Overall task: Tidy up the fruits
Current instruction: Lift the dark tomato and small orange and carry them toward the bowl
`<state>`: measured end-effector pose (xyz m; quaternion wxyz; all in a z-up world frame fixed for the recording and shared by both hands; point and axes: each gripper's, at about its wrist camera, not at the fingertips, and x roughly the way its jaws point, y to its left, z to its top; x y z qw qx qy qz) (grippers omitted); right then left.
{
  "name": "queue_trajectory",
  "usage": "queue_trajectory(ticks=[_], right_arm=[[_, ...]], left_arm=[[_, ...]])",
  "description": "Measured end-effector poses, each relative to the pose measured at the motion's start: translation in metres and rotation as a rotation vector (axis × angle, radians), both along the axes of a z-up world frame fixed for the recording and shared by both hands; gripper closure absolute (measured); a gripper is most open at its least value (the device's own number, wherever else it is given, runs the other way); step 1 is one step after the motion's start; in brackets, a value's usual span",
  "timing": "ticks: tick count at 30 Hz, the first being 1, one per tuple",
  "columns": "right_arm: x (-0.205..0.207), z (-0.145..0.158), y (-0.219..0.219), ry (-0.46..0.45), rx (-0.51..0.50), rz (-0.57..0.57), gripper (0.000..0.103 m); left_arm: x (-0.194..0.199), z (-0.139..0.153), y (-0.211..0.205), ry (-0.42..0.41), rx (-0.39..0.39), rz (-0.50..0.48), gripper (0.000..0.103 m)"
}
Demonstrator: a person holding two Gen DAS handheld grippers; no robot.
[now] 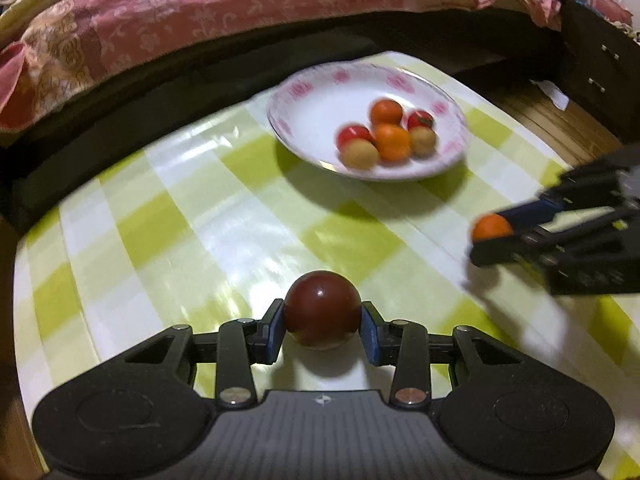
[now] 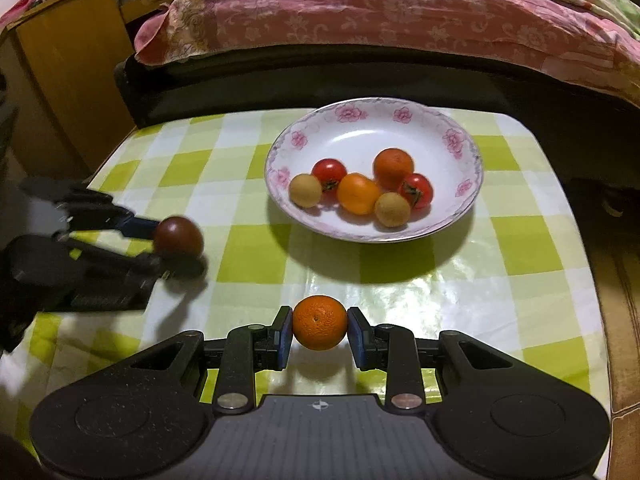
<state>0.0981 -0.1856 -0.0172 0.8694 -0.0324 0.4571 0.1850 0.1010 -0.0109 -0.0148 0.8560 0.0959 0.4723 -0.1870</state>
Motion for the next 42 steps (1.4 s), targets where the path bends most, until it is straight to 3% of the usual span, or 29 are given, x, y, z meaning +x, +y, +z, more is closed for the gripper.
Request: queue_trajectory(ticks=[5, 23, 42], right_arm=[[-0.006, -0.006, 0.008, 0.015, -0.012, 0.041, 0.077], [-0.012, -0.016, 0.019, -0.009, -0.067, 0.106, 0.075], [-0.009, -0.014, 0.016, 0.026, -0.045, 0.087, 0.078]], left_arm=[[-0.020, -0.007, -0.007, 0.001, 0.019, -0.021, 0.057], [-0.017, -0.009, -0.006, -0.016, 0.020, -0.056, 0.055], [-0.014, -0.006, -0.006, -0.004, 0.009, -0.067, 0.057]])
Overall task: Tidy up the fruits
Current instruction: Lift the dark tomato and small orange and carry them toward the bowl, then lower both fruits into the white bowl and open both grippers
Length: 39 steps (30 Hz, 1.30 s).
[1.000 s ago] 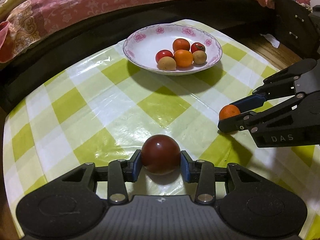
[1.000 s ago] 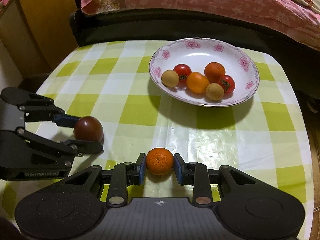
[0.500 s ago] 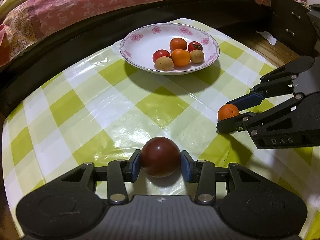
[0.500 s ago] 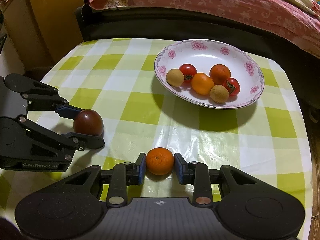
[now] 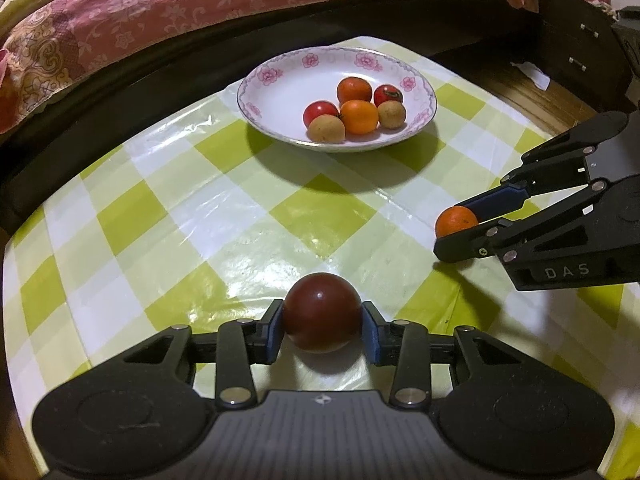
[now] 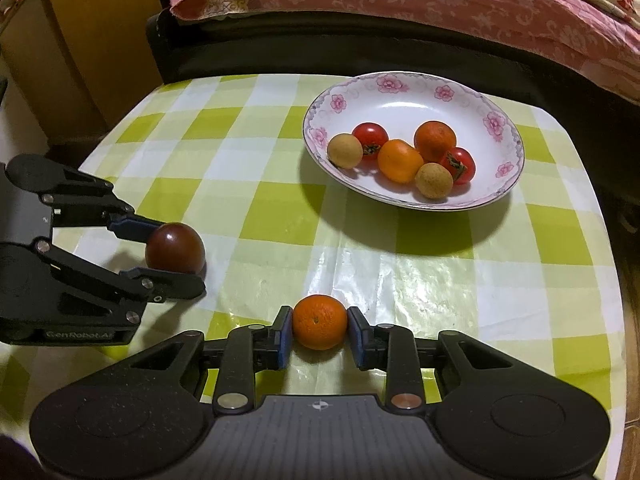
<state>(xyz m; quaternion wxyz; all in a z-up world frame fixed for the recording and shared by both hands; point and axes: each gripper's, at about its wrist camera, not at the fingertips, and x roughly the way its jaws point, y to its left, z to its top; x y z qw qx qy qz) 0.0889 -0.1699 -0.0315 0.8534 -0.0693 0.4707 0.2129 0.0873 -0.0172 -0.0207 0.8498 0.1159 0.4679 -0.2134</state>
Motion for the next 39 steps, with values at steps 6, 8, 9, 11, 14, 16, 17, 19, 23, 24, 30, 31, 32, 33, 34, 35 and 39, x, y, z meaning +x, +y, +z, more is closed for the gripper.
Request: queue_trajectory(ticks=[6, 8, 9, 11, 14, 16, 17, 19, 23, 24, 30, 31, 32, 33, 34, 35, 39], right_arm=[[0.005, 0.011, -0.004, -0.033, 0.033, -0.019, 0.078], [0.009, 0.016, -0.007, -0.046, 0.051, -0.033, 0.078], [0.011, 0.018, -0.009, -0.053, 0.058, -0.044, 0.078], [0.015, 0.021, -0.012, -0.065, 0.059, -0.061, 0.078], [0.019, 0.025, -0.015, -0.086, 0.058, -0.080, 0.078], [0.022, 0.027, -0.016, -0.099, 0.061, -0.088, 0.078], [0.023, 0.028, -0.017, -0.104, 0.062, -0.092, 0.078], [0.026, 0.029, -0.018, -0.113, 0.062, -0.099, 0.078], [0.037, 0.032, -0.020, -0.127, 0.064, -0.115, 0.078], [0.041, 0.032, -0.021, -0.131, 0.064, -0.122, 0.078], [0.059, 0.034, -0.032, -0.151, 0.067, -0.176, 0.078], [0.062, 0.034, -0.034, -0.152, 0.069, -0.185, 0.078], [0.064, 0.033, -0.035, -0.154, 0.068, -0.192, 0.078], [0.067, 0.033, -0.036, -0.158, 0.064, -0.197, 0.078], [0.069, 0.032, -0.036, -0.164, 0.060, -0.203, 0.078], [0.073, 0.032, -0.037, -0.168, 0.056, -0.208, 0.078], [0.087, 0.030, -0.036, -0.184, 0.035, -0.209, 0.078]], left_arm=[[0.012, 0.014, -0.005, -0.033, -0.040, 0.009, 0.057], [0.018, 0.018, -0.006, -0.048, -0.053, 0.020, 0.057], [0.020, 0.020, -0.007, -0.052, -0.061, 0.024, 0.057], [0.025, 0.024, -0.009, -0.065, -0.072, 0.027, 0.057], [0.030, 0.028, -0.012, -0.084, -0.075, 0.027, 0.057], [0.034, 0.030, -0.014, -0.087, -0.080, 0.029, 0.057], [0.036, 0.030, -0.014, -0.090, -0.081, 0.030, 0.057], [0.039, 0.031, -0.016, -0.096, -0.083, 0.033, 0.056], [0.051, 0.032, -0.018, -0.105, -0.090, 0.050, 0.057], [0.054, 0.032, -0.020, -0.110, -0.089, 0.051, 0.057], [0.078, 0.033, -0.028, -0.144, -0.082, 0.058, 0.056], [0.083, 0.033, -0.029, -0.147, -0.081, 0.061, 0.057], [0.086, 0.032, -0.030, -0.150, -0.080, 0.064, 0.057], [0.090, 0.032, -0.031, -0.154, -0.079, 0.064, 0.057], [0.094, 0.031, -0.033, -0.158, -0.076, 0.065, 0.057], [0.098, 0.031, -0.034, -0.160, -0.074, 0.066, 0.057], [0.111, 0.026, -0.040, -0.161, -0.069, 0.063, 0.057]])
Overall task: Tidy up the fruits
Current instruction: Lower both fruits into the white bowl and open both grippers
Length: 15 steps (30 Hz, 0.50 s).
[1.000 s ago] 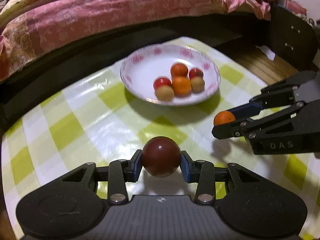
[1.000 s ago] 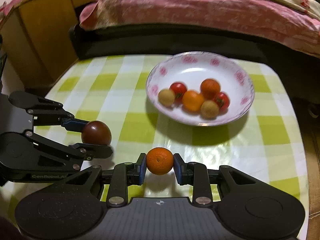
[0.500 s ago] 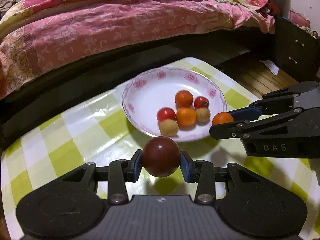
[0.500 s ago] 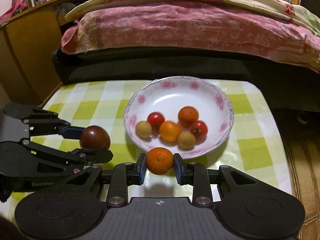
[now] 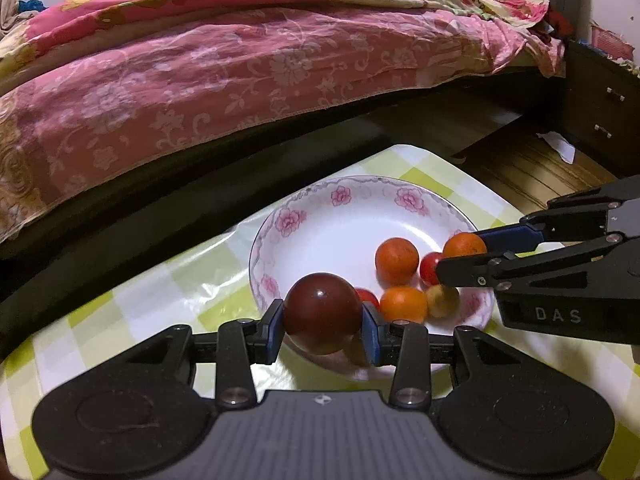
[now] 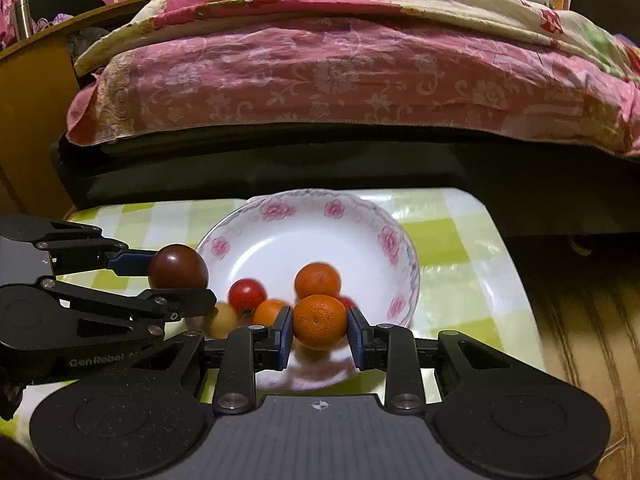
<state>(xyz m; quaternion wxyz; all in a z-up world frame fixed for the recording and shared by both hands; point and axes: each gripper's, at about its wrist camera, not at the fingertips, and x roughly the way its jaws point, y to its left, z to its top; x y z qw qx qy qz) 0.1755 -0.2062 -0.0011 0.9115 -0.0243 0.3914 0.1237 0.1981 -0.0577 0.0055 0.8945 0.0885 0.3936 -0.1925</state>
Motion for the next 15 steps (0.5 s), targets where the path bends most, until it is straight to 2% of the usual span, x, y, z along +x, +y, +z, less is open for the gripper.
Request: queue_trajectory(ticks=[15], right_arm=[[0.045, -0.012, -0.001, -0.020, -0.046, -0.033, 0.078]], left_arm=[[0.038, -0.004, -0.005, -0.014, 0.005, 0.005, 0.056]])
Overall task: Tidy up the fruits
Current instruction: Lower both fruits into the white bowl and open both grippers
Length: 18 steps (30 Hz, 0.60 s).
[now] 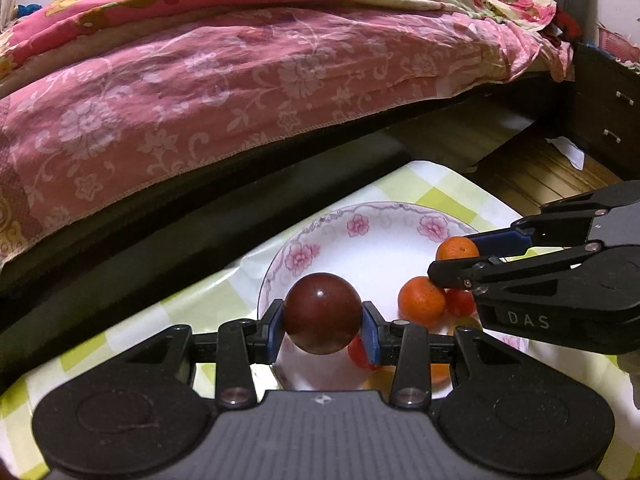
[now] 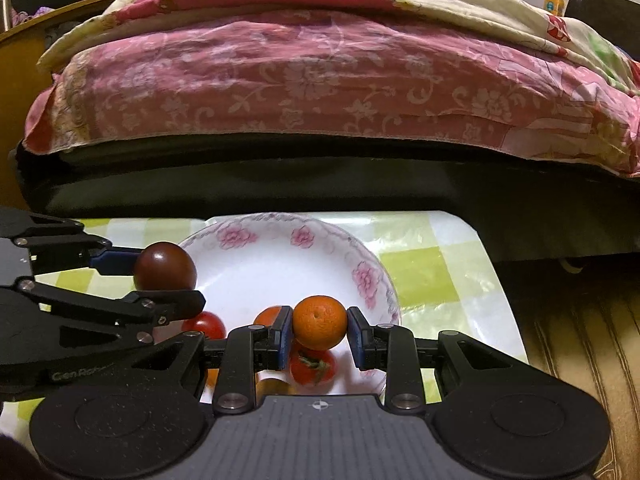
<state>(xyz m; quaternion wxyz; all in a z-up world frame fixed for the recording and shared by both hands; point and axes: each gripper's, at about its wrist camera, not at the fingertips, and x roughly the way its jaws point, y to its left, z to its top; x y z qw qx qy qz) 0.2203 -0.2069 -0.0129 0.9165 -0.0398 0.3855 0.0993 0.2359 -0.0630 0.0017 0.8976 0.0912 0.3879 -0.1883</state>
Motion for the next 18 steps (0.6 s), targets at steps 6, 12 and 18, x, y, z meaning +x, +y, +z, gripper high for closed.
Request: queue_trajectory(ticks=[6, 12, 18], right_arm=[[0.013, 0.000, -0.002, 0.006, 0.021, 0.003, 0.077], [0.027, 0.000, -0.001, 0.015, 0.031, 0.006, 0.076], [0.034, -0.001, -0.001, 0.032, 0.054, 0.004, 0.076]], left_arm=[[0.011, -0.001, -0.006, 0.010, 0.005, -0.010, 0.056], [0.018, -0.003, -0.008, 0.023, 0.003, -0.010, 0.056], [0.023, -0.004, -0.010, 0.034, -0.001, -0.007, 0.055]])
